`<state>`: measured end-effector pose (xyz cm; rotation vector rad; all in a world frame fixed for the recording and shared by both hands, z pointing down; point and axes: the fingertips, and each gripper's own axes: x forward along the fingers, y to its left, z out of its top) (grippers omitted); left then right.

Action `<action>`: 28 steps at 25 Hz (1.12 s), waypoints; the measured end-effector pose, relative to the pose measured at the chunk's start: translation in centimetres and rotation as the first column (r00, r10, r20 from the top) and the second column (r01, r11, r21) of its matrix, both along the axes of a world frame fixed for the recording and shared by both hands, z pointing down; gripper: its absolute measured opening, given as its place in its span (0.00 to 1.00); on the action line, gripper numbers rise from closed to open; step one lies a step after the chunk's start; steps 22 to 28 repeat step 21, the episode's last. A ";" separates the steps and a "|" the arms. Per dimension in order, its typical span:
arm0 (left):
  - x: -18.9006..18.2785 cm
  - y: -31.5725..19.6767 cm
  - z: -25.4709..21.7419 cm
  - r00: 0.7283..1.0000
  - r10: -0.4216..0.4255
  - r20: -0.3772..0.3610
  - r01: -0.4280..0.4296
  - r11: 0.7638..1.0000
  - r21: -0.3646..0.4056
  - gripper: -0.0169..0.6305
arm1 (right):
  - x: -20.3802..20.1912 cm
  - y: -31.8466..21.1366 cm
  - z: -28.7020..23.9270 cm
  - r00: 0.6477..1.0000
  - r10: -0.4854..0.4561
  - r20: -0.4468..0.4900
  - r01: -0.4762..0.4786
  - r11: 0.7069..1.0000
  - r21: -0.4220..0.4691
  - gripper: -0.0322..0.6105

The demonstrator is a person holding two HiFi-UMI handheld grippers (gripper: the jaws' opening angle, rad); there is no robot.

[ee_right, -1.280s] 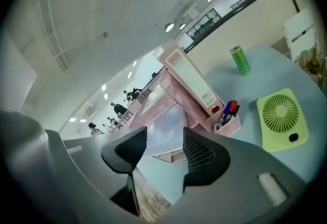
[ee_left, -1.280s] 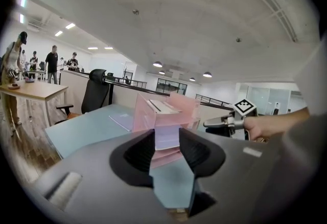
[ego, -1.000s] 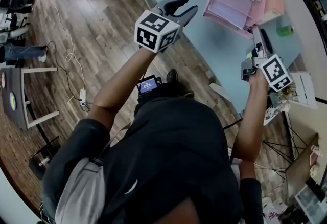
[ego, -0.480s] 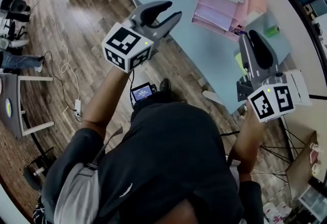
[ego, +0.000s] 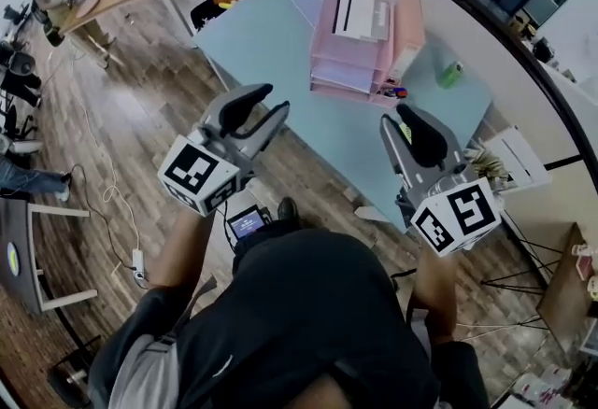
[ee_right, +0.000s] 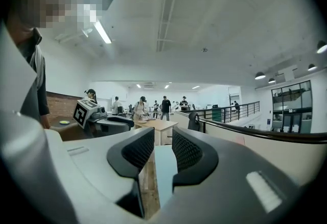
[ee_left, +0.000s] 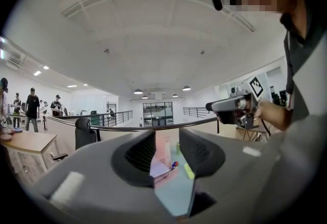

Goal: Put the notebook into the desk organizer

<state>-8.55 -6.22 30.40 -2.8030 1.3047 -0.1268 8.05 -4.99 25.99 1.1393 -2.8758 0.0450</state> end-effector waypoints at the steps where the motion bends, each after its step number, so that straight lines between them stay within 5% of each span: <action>1: 0.3 0.3 0.0 1.000 0.002 -0.002 -0.002 1.000 -0.002 0.33 | 0.2 0.2 0.1 1.000 0.002 -0.001 -0.002 1.000 -0.001 0.22; 28: 2.1 1.6 0.9 1.000 0.002 -0.017 -0.003 1.000 -0.030 0.33 | 2.4 1.1 0.5 1.000 0.021 -0.006 -0.021 1.000 -0.003 0.22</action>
